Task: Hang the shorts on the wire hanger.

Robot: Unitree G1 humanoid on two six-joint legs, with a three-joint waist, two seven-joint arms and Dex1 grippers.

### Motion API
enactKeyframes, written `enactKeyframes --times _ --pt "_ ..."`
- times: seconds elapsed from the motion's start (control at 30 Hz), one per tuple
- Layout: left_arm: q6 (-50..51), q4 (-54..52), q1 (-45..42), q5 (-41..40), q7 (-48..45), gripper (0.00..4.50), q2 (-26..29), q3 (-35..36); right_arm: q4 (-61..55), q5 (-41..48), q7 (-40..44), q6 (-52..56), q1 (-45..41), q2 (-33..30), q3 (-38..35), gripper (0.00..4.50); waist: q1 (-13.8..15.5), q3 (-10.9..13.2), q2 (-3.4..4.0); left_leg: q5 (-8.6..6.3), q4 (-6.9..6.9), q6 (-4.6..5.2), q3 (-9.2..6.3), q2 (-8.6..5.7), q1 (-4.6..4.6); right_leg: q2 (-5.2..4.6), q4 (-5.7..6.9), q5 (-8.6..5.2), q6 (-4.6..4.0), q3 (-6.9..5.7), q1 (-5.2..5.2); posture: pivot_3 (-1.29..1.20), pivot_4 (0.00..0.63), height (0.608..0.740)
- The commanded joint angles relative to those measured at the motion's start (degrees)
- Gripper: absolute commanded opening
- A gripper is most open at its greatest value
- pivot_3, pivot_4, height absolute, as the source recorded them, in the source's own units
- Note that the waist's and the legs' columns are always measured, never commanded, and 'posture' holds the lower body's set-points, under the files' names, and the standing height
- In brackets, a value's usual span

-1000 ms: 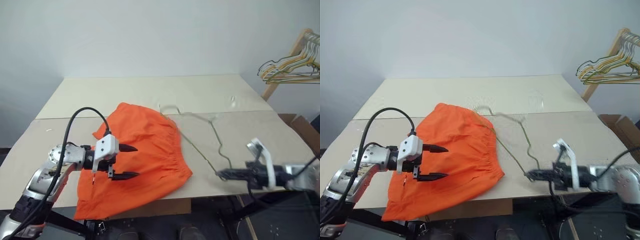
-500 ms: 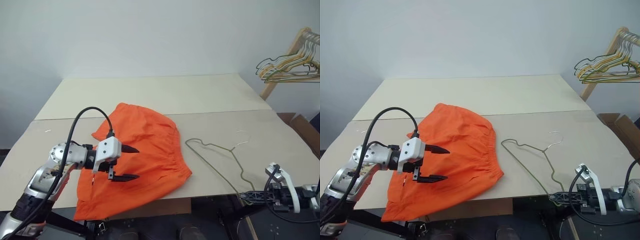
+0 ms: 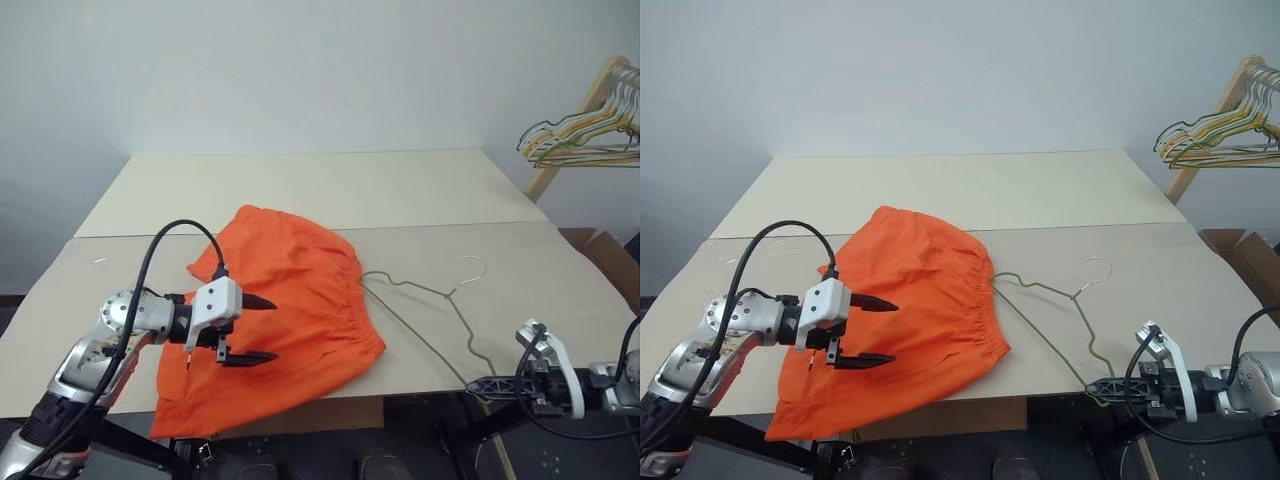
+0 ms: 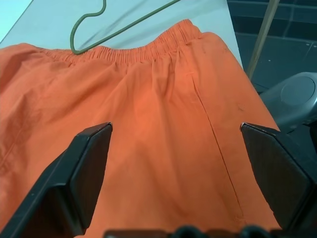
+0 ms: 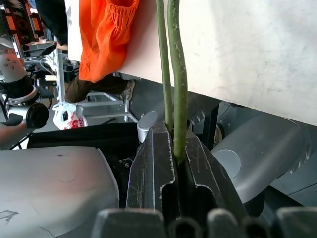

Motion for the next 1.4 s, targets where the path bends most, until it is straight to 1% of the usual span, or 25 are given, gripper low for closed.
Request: enactKeyframes --times 0.03,0.17,0.33,0.53,0.6,0.73,0.87,0.97,1.03,1.13,1.2,1.3,1.4 --pt "-0.1 -1.94 -0.68 -0.03 0.58 4.49 0.15 0.71 -0.22 -0.16 -0.24 0.16 -1.1 0.62 -0.47 0.0 0.01 0.0 0.0 0.0 0.0 0.0 0.0 0.0 0.0 0.0 0.0 0.0 0.0 0.0 0.0 -0.09 0.0 0.74" --pt "-0.17 -1.83 -0.8 -0.26 0.56 4.49 0.2 0.84 1.95 -0.15 -0.75 0.65 -2.17 1.05 -2.28 0.0 0.01 0.0 0.0 0.0 0.0 0.0 0.0 -0.01 0.0 0.0 0.0 0.03 -0.06 0.0 0.0 -0.09 0.0 0.74" --pt "-0.28 -1.49 -1.11 -0.1 0.69 4.49 0.08 0.68 2.95 -0.45 -1.75 1.19 -3.34 1.63 -2.32 0.0 0.01 0.0 0.0 0.0 0.0 0.0 0.0 0.0 0.02 0.01 0.02 0.07 -0.11 0.0 0.01 -0.09 0.0 0.74" --pt "-0.32 -1.95 -0.46 0.05 1.12 4.49 0.04 0.65 -0.13 0.01 -1.09 1.5 -2.11 1.72 -0.94 0.0 0.02 0.0 0.01 0.0 0.01 0.0 0.0 0.0 0.0 0.0 0.02 0.09 -0.15 0.0 0.0 -0.08 0.0 0.74" --pt "-0.61 -1.95 0.05 0.25 1.15 4.49 0.23 0.7 -0.98 0.57 -0.45 1.43 -2.0 1.7 -1.25 0.0 0.03 0.0 0.01 0.0 0.01 0.0 0.0 -0.01 0.01 0.0 0.03 0.08 -0.14 0.0 0.0 -0.08 0.0 0.74" --pt "-0.67 -2.07 0.56 0.58 1.51 4.49 0.29 0.8 -4.66 1.65 4.72 -0.13 -0.23 -0.31 -0.2 0.0 0.07 0.0 0.01 0.0 0.0 0.0 -0.02 0.0 0.0 0.01 0.03 0.08 -0.14 -0.02 0.0 -0.07 0.0 0.74" --pt "-0.19 -2.24 0.56 0.65 2.1 4.49 0.03 0.68 -5.17 0.99 5.97 0.08 -0.97 0.08 1.68 0.0 0.11 0.0 0.0 0.0 0.04 0.0 -0.02 0.0 0.02 0.0 0.05 0.07 -0.11 -0.02 0.02 -0.07 0.0 0.74" --pt "-0.33 -2.49 0.93 0.59 1.86 4.49 -0.16 -0.02 -2.78 -0.8 5.11 0.36 -4.36 2.25 4.73 0.0 -0.02 -0.01 0.0 0.0 0.03 0.0 -0.02 0.0 0.03 0.01 0.06 0.06 -0.11 -0.02 0.02 -0.07 0.0 0.74" --pt "-0.55 -2.68 1.06 1.01 2.05 4.49 -0.4 -0.57 1.63 -2.64 3.94 1.36 -8.74 4.36 7.03 0.0 -0.25 -0.01 -0.01 0.0 0.03 0.0 -0.02 0.02 0.04 0.03 0.07 0.08 -0.14 -0.01 0.01 -0.07 0.0 0.74" --pt "-0.2 -2.93 0.76 1.31 2.67 4.49 -0.99 -0.97 7.67 -6.63 3.46 -0.35 -14.37 6.92 10.83 0.0 -0.03 0.0 0.01 0.0 0.02 0.0 -0.02 0.01 0.06 0.04 0.09 0.1 -0.17 0.01 0.01 -0.06 0.0 0.74" --pt "-0.23 -3.25 1.06 1.57 2.92 4.49 -1.1 -1.03 12.05 -8.73 3.74 -1.49 -17.95 8.19 12.11 0.0 0.2 0.0 0.01 0.0 0.02 0.0 -0.02 0.0 0.02 0.04 0.09 0.1 -0.18 0.0 -0.02 -0.05 0.0 0.74" --pt "-0.27 -3.86 1.93 1.8 3.61 4.49 -1.14 -0.93 16.35 -10.88 7.1 -3.27 -21.71 8.53 14.55 0.0 0.54 0.0 0.02 0.0 0.07 0.0 -0.02 -0.04 -0.03 -0.02 0.09 0.1 -0.17 -0.02 -0.01 -0.04 0.0 0.74" --pt "-0.35 -4.16 2.47 2.05 4.21 4.49 -1.16 -1.04 15.66 -11.96 12.95 -4.81 -22.75 7.6 18.14 0.0 0.86 0.0 0.02 0.0 0.07 0.0 -0.03 -0.02 -0.02 -0.01 0.1 0.1 -0.18 -0.04 0.0 -0.03 0.0 0.74"
